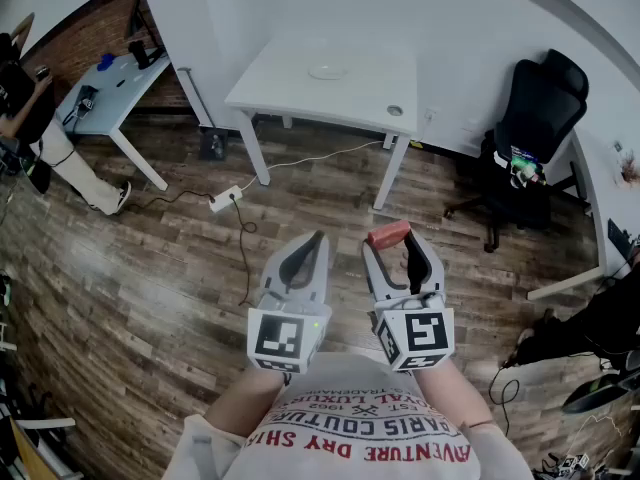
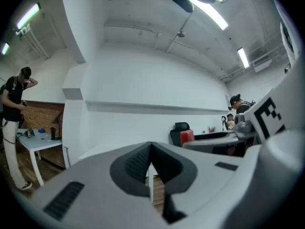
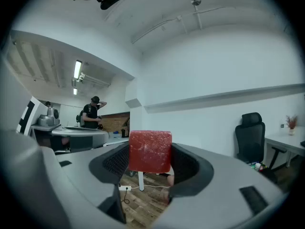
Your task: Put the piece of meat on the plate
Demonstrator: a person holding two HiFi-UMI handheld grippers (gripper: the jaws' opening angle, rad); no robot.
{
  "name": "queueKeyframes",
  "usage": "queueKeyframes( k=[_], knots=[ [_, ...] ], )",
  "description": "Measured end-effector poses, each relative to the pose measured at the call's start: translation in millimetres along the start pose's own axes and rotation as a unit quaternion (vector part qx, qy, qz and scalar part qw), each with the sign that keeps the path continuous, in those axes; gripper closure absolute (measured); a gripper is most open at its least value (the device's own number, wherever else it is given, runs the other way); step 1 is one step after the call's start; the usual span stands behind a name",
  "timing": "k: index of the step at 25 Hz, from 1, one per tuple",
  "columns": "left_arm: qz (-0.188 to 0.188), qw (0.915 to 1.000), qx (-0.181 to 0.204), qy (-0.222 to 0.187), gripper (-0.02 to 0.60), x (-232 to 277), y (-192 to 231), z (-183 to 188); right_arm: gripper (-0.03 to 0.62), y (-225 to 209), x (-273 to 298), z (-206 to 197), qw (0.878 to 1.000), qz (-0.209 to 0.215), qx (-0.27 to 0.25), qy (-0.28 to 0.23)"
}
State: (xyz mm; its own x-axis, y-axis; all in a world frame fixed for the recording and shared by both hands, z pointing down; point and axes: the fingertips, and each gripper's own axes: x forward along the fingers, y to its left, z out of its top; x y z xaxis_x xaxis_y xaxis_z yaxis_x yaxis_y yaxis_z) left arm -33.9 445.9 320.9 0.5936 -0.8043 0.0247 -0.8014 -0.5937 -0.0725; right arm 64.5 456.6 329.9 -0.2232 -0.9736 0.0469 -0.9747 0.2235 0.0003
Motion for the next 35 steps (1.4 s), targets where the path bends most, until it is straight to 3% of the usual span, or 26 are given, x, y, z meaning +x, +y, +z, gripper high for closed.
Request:
queueKeyframes(
  k=[16,30,35],
  knots=[
    [-0.012,0.9996,-0.023,0.006,0.577,-10,8,-8,0.316,12,-5,0,1.000,0.008,-0.002,0.003],
    [-0.015,0.9991,-0.039,-0.008,0.577,-24,95,-14,0.318,66,46,2,1.000,0.000,-0.009,0.014],
    [-0.005,0.9991,-0.041,-0.007,0.577,-15,111,-25,0.318,74,69,-8,1.000,0.018,-0.002,0.023]
  ],
)
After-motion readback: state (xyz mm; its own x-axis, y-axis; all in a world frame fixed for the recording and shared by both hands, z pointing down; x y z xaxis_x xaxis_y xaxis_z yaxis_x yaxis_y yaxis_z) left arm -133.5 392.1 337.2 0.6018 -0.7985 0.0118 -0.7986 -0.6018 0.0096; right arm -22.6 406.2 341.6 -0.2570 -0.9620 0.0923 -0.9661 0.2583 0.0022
